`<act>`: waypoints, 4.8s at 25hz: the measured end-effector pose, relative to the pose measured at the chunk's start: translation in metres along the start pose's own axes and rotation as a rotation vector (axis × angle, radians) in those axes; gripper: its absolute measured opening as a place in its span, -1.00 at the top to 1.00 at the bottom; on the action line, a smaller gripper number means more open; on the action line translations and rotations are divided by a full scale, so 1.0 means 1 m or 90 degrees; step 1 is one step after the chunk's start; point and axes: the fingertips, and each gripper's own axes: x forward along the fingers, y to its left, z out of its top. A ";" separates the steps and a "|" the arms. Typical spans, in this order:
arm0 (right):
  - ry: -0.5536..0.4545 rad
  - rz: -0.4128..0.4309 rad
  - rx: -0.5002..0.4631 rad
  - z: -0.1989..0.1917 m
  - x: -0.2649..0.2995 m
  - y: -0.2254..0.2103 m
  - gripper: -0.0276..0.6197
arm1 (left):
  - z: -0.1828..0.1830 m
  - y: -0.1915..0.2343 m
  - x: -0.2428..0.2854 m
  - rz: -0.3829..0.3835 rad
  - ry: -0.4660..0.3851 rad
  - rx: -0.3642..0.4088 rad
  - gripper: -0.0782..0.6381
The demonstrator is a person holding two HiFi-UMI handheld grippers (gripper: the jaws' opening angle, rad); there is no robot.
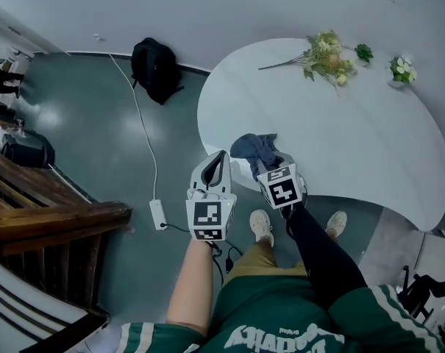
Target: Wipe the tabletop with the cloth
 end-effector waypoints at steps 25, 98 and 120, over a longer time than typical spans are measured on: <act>0.007 -0.162 0.119 -0.140 -0.169 -0.274 0.64 | 0.038 -0.306 0.092 -0.175 0.005 0.048 0.79; -0.130 -0.067 0.262 -0.133 -0.217 -0.217 0.63 | 0.047 -0.280 0.025 -0.087 0.000 0.090 0.79; -0.031 0.002 0.017 -0.033 -0.024 0.072 0.43 | -0.023 0.008 -0.112 0.062 0.002 -0.001 0.79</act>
